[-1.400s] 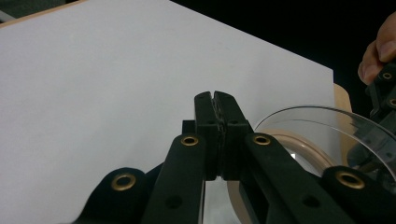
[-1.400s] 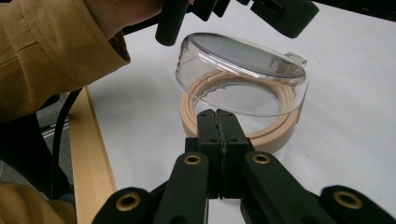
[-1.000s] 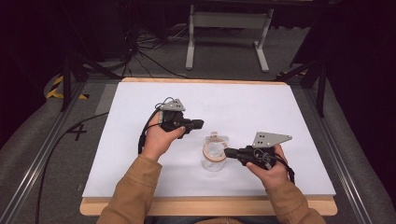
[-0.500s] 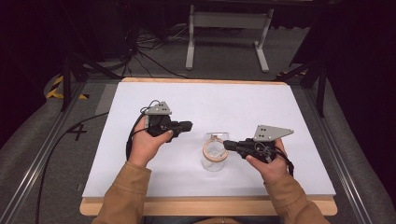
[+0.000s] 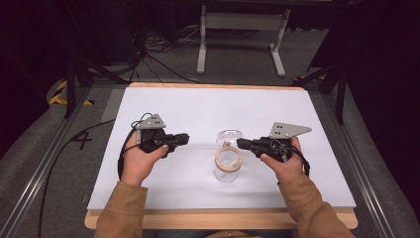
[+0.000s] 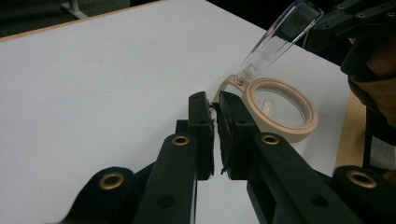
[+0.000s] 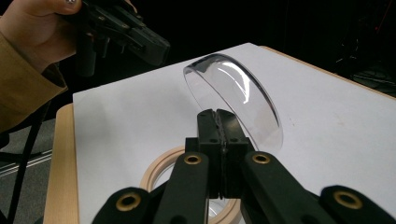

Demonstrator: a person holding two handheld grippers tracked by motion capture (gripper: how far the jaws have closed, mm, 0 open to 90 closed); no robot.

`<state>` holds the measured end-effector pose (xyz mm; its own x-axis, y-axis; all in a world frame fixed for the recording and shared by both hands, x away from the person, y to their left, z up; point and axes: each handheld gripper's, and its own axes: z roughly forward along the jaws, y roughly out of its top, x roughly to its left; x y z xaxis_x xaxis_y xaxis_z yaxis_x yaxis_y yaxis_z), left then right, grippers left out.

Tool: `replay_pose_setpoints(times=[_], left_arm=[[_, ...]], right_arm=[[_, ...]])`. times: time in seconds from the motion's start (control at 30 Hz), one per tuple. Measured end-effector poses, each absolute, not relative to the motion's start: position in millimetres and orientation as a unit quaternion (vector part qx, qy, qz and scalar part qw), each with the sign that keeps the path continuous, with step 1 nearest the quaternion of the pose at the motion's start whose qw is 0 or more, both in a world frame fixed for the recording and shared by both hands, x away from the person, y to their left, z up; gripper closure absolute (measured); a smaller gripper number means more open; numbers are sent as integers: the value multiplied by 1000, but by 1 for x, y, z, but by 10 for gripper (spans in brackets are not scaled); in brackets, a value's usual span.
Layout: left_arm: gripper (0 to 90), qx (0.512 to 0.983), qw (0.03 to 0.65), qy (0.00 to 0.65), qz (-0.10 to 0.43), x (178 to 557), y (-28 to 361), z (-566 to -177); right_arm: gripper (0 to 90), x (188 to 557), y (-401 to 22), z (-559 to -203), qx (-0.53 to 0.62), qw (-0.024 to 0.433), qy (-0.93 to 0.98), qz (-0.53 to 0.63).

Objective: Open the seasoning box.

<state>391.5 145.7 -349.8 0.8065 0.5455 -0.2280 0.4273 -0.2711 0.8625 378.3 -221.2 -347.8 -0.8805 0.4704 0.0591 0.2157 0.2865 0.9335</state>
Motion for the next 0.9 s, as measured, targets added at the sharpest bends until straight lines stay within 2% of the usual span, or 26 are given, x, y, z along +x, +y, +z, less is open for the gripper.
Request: replay_pose_setpoints(times=[0.57,0.9], left_arm=[[842,791,517,322,59,384,156,-354],[832,794,517,316,58,384,156,-352]], right_arm=[[900,401,-225,-359,248,132,784,553],[900,399,-228,-355,247,128,783,557]])
